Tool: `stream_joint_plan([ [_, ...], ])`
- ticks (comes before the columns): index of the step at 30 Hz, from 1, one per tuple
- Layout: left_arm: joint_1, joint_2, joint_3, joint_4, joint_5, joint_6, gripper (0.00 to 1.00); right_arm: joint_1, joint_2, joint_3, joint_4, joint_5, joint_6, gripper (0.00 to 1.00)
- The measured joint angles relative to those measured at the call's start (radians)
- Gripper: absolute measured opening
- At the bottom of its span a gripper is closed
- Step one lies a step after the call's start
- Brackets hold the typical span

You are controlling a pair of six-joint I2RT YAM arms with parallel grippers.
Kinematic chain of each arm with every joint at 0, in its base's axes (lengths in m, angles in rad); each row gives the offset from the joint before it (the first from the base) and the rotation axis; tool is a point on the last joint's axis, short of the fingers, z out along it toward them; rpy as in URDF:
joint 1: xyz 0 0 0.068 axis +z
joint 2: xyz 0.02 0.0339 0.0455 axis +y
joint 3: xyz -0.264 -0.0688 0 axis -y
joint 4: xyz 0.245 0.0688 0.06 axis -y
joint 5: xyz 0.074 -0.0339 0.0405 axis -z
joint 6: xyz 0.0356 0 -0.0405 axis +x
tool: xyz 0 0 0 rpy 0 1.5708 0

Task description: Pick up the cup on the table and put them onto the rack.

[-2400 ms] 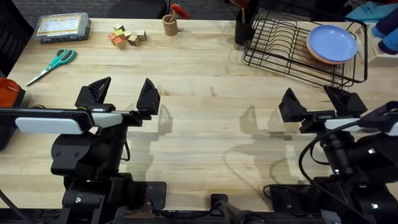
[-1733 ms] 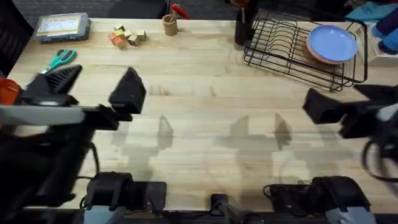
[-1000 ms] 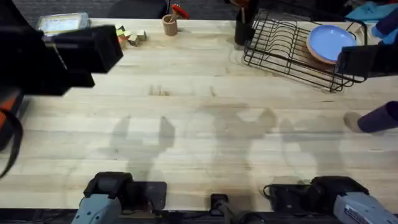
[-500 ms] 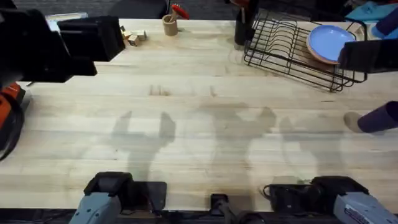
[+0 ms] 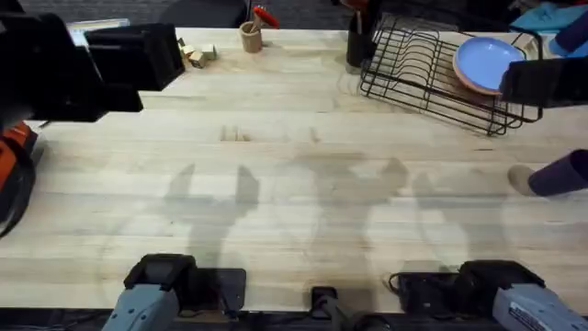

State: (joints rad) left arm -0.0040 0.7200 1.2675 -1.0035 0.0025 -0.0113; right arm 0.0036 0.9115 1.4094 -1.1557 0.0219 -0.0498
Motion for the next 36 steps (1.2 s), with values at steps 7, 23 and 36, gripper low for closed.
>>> stream_joint_plan([
  [7,0.000,0.000,0.000,0.000,0.000,0.000,0.993,0.000,0.000,0.000,0.000,0.000,0.000,0.996],
  [23,0.000,0.000,0.000,0.000,0.000,0.000,0.993,-0.010,0.000,0.000,0.000,0.188,-0.003,0.996],
  [36,0.000,0.000,0.000,0.000,0.000,0.000,0.992,-0.229,0.000,0.000,0.000,0.225,-0.002,0.995],
])
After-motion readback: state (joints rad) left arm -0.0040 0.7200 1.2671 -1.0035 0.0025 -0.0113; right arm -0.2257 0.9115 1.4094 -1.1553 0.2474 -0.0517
